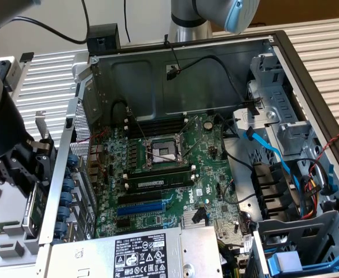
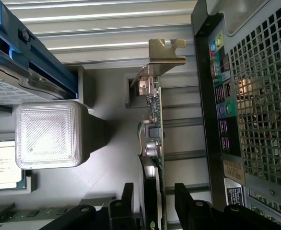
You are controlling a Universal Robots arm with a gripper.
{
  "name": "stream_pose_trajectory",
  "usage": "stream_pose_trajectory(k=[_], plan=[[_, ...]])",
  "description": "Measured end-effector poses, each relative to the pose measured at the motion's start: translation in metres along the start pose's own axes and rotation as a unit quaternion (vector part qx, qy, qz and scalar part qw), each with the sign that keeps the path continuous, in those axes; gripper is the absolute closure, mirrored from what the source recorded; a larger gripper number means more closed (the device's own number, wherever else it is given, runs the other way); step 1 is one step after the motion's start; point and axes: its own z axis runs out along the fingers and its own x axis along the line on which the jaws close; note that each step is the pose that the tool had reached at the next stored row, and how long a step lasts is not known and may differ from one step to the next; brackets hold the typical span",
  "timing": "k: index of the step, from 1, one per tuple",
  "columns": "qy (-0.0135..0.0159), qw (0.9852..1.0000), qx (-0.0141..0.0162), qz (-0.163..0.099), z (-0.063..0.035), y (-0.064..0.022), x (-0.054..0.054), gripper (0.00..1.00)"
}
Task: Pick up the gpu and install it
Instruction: 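Pick up the gpu and move the gpu toward the slot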
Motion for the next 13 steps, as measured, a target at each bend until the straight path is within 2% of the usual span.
stream_pose_trajectory(k=[7,8,10,11,13], plan=[[0.0007,1.0,-0.0005,0.0,0.0,0.0,0.0,0.53],[0.0029,1.0,-0.0007,0.0,0.0001,-0.0001,-0.0001,0.53],[0.0123,0.9999,-0.0011,0.001,0.0001,-0.0001,-0.0001,0.53],[0.0153,0.9999,-0.001,0.001,0.0,0.0,0.0,0.53],[0.0157,0.9999,-0.0009,0.001,0.0,0.0,0.0,0.53]])
